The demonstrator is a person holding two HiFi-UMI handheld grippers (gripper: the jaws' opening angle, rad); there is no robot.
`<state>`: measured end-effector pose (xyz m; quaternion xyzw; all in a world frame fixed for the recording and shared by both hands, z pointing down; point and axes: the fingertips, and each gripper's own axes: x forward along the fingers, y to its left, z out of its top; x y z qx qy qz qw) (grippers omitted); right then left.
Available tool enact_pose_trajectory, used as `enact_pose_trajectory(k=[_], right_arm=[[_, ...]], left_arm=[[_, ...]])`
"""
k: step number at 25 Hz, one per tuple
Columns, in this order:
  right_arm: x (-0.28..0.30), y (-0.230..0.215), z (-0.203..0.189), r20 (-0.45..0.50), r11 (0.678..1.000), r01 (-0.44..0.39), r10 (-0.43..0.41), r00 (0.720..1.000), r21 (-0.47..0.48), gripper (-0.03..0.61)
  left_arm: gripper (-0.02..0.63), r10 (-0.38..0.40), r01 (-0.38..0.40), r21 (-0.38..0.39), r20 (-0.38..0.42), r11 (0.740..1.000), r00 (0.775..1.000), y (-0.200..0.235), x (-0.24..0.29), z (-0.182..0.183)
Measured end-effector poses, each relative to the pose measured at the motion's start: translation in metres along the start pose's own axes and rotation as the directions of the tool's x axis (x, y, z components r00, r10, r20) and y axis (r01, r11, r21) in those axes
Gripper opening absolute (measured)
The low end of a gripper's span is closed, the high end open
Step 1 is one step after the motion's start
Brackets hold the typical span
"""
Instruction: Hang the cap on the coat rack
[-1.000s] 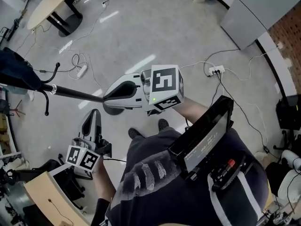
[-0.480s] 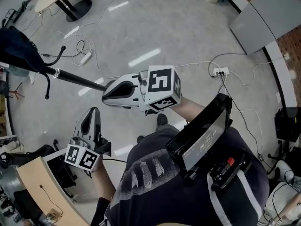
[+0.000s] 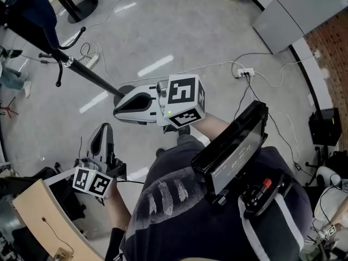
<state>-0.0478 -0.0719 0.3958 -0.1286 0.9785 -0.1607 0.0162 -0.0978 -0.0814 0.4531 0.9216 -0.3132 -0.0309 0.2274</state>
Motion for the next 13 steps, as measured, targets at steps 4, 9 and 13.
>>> enact_pose_trajectory(k=[4, 9, 13], right_arm=[[0.026, 0.030, -0.017, -0.004, 0.999, 0.041, -0.041, 0.999, 0.005, 0.005], [0.018, 0.055, -0.035, -0.023, 0.992, 0.127, -0.126, 0.992, 0.013, 0.005], [0.000, 0.070, -0.050, -0.030, 0.983, 0.177, -0.176, 0.984, 0.047, 0.005]], left_arm=[[0.006, -0.042, 0.041, -0.023, -0.014, 0.999, 0.999, 0.008, -0.035, -0.011], [0.006, -0.120, 0.118, -0.057, -0.036, 0.991, 0.992, -0.005, -0.041, -0.029], [0.006, -0.182, 0.178, -0.073, -0.052, 0.981, 0.982, -0.028, -0.037, -0.045]])
